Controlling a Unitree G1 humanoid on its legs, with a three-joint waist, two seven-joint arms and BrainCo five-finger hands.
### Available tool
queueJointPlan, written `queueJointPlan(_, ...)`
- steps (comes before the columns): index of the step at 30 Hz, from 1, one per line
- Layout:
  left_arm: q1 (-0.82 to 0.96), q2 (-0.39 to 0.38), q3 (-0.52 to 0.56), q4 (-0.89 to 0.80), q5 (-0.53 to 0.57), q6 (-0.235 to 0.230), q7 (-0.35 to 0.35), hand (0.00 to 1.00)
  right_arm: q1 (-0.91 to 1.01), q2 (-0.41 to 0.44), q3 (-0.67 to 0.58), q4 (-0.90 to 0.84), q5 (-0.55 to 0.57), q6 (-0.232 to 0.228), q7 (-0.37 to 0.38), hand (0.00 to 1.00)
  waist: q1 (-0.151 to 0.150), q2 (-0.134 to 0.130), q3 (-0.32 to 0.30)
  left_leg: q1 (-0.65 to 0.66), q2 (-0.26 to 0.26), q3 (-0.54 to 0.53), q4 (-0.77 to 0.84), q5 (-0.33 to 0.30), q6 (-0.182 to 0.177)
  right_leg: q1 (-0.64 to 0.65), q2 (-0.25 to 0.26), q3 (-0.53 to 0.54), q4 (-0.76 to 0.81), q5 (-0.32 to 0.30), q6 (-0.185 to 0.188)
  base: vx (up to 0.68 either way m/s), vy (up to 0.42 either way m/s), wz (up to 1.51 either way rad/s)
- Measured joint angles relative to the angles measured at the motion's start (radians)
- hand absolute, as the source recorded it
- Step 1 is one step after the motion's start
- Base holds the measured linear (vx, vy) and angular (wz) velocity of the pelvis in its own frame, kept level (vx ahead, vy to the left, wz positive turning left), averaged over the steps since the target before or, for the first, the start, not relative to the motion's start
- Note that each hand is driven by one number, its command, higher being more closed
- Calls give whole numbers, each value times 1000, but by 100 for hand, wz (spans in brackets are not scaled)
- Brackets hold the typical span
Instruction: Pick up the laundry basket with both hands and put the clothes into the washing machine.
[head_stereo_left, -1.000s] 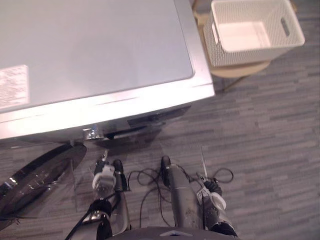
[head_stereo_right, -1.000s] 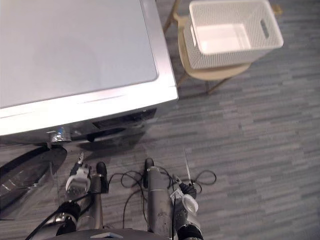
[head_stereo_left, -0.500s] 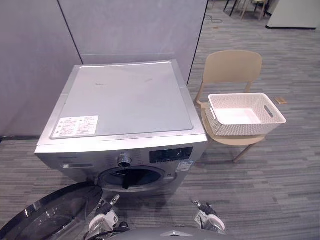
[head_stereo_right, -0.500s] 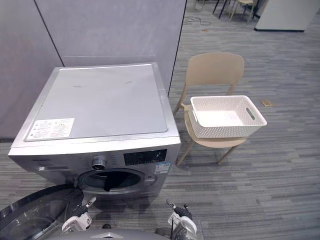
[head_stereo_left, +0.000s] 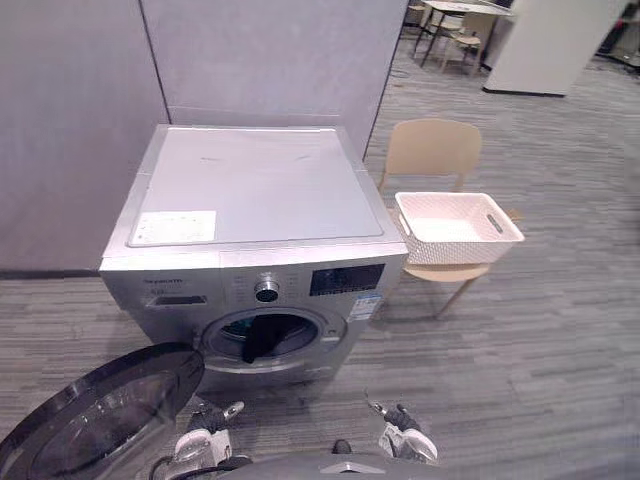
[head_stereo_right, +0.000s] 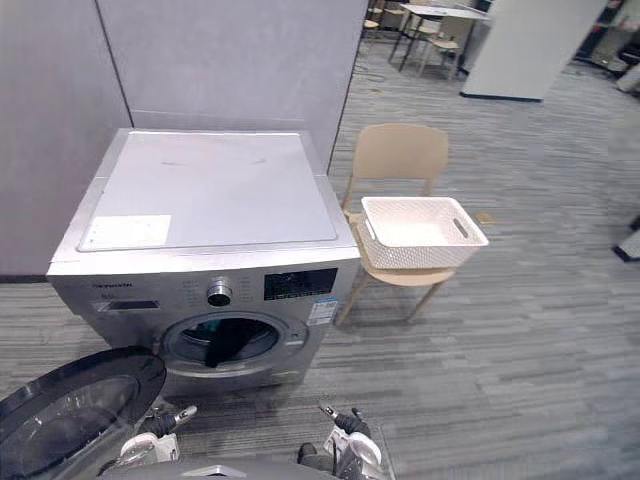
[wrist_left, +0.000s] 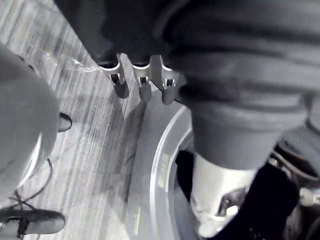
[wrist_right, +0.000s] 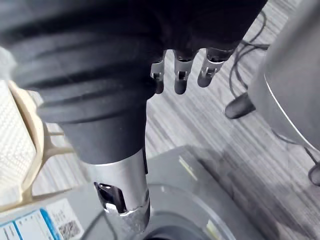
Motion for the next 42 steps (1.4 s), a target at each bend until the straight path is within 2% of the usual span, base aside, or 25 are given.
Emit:
queueJointPlan(2, 0, 5, -21, 2, 46, 0, -1, 0, -2, -2, -8, -9, 0, 0, 4, 0, 2, 6, 11, 26, 16, 85, -27, 33, 15, -60, -11, -27, 99, 3, 15, 0, -3, -89)
queueJointPlan(4, 2, 9, -24, 5, 71, 0, -2, 0, -1, -7, -14, -17, -1, -1, 16, 0, 1, 8, 14, 46, 36, 125, -25, 40, 13, -105, -36, -104, 221, -38, -8, 85, -99, -67)
queueJointPlan(6, 3, 14, -32, 9, 78, 0, -1, 0, 2, -18, -26, -15, -2, 0, 18, 0, -3, 7, 18, 73, 62, 137, -22, 49, -3, -116, -89, -160, 347, -92, -32, 161, -194, -26)
queueJointPlan(9, 7, 22, -26, 6, 65, -1, 3, 0, 13, -25, -43, -10, -8, 8, 17, 0, 5, -14, 28, 109, 78, 141, -30, 68, -43, -96, -200, -137, 376, -117, -6, 93, -338, -23)
queueJointPlan(10, -4, 26, -13, 12, 64, -1, 3, 0, 6, -31, -47, -4, -24, 9, 18, 0, 6, -20, 34, 128, 86, 130, -49, 72, -67, -94, -175, -129, 362, -117, 26, 47, -356, -61)
queueJointPlan(11, 0, 11, -8, 40, 66, -1, -2, 0, 7, -60, -56, 0, -40, 9, 17, 0, 6, 25, 35, 143, 107, 96, -93, 75, -63, -85, -118, -121, 320, -111, 17, 30, -320, -77)
queueJointPlan(12, 3, 5, -8, 49, 68, -1, -3, 0, 5, -73, -67, 13, -40, 11, 17, 0, 9, 43, 32, 146, 103, 81, -115, 75, -64, -84, -94, -105, 290, -113, 16, 6, -180, -103)
queueJointPlan(13, 10, 7, -7, 55, 69, -1, -4, 0, -3, -81, -95, 25, -41, 20, 17, 0, 22, 53, 28, 159, 115, 97, -148, 79, -69, -91, -64, -105, 247, -165, 13, 39, -195, -102)
queueJointPlan(14, -1, 18, -9, 64, 70, 0, -5, 0, -16, -90, -129, 59, -42, 30, 18, 0, 17, 50, 39, 156, 131, 111, -145, 103, -111, -110, -66, -128, 270, -214, 51, 38, -221, -77)
queueJointPlan(15, -5, 25, -12, 66, 72, 1, -8, 0, -16, -92, -133, 74, -43, 34, 17, 0, 9, 44, 48, 159, 140, 111, -146, 112, -120, -109, -67, -144, 276, -221, 62, 25, -323, -26)
queueJointPlan(19, 13, 67, 4, 73, 59, 0, -1, 0, 8, -102, -147, 133, -40, 30, 17, 0, -8, 31, 56, 133, 259, 63, 19, 131, -141, -47, 40, -164, 248, -239, 25, 7, -341, -17)
queueJointPlan(20, 14, 71, 17, 65, 36, 1, 9, 0, 16, -104, -147, 137, -40, 28, 17, 0, -8, 25, 55, 62, 316, 32, 182, 137, -62, -14, 78, -168, 221, -239, 17, 12, -307, -15)
queueJointPlan(22, 14, 69, 20, 35, 22, 1, 14, 0, 29, -103, -148, 133, -39, 28, 15, 0, -5, 18, 64, -2, 344, 12, 332, 171, 89, 15, 100, -159, 201, -238, 17, 22, -265, -26)
queueJointPlan(23, 11, 55, 19, 19, 11, 1, 16, 0, 25, -106, -146, 129, -38, 27, 12, 0, 4, 14, 72, -32, 325, -24, 416, 138, 62, 37, 113, -131, 189, -233, 11, 27, -201, -72)
queueJointPlan(24, 29, 34, 10, 2, 8, 1, 23, 0, 19, -124, -137, 128, -38, 23, 11, 0, 12, 31, 77, -56, 227, -84, 460, 71, 4, 40, 122, -86, 176, -224, -13, 24, -145, -88)
queueJointPlan(25, 33, 25, 8, -4, 7, 1, 24, 0, 15, -134, -121, 129, -38, 21, 12, 0, 13, 43, 79, -64, 184, -104, 460, 40, -15, 42, 127, -63, 168, -217, -25, 28, -21, -98)
queueJointPlan(27, 40, 12, 0, -5, -2, 0, 26, 0, 9, -148, -85, 127, -37, 26, 14, 0, 22, 78, 85, -76, 62, -112, 367, -24, -15, 55, 144, -5, 132, -194, -62, 93, 39, -87)
queueJointPlan(29, 45, 8, 4, -17, -12, 0, 25, 0, 8, -147, -51, 107, -40, 29, 14, 0, 35, 84, 86, -88, -2, -127, 253, -36, -6, 62, 154, 35, 125, -187, -74, 108, 69, -69)
queueJointPlan(33, 58, -27, 95, -51, -9, -3, 9, 0, -14, -135, 48, 19, -81, 27, 19, 0, 67, 95, 83, -105, -63, -175, 111, -5, 5, 69, 165, 126, 103, -202, -71, 96, 121, -75)
queueJointPlan(34, 67, -43, 132, -45, -9, -4, 4, 0, -33, -128, 78, 2, -90, 21, 20, 0, 80, 110, 69, -90, -65, -146, 78, -29, 39, 54, 175, 145, 167, -214, -55, 164, 164, -77)
queueJointPlan(37, 74, -32, 198, -52, -9, -2, 3, 0, -52, -79, 100, 2, -118, 24, 23, 0, 92, 66, 68, -44, -116, -72, 63, -40, 86, 78, 127, 210, 290, -338, -22, 234, 129, -62)
queueJointPlan(39, 126, -24, 220, -50, -10, 6, 8, 0, -40, -72, 163, 1, -119, 27, 40, 0, 106, 42, 53, 5, -157, -13, 64, -85, 114, 37, 87, 224, 490, -423, 34, 165, 90, -69)
queueJointPlan(40, 138, -19, 219, -46, -10, 9, 9, 0, -28, -71, 167, 1, -120, 28, 43, 0, 107, 35, 45, 17, -170, -12, 62, -98, 119, 15, 81, 223, 566, -427, 49, 335, 63, -11)
queueJointPlan(41, 143, -3, 207, -43, -15, 15, 8, 0, 2, -69, 156, -19, -126, 28, 48, 0, 108, 16, 39, 62, -200, -12, 63, -122, 120, -57, 74, 228, 823, -355, 133, 324, 17, 12)
queueJointPlan(42, 142, 5, 205, -41, -17, 25, 20, 0, 13, -72, 149, -35, -139, 27, 55, 0, 104, 4, 42, 91, -214, -21, 70, -122, 128, -90, 68, 225, 973, -274, 164, 341, -13, 26)
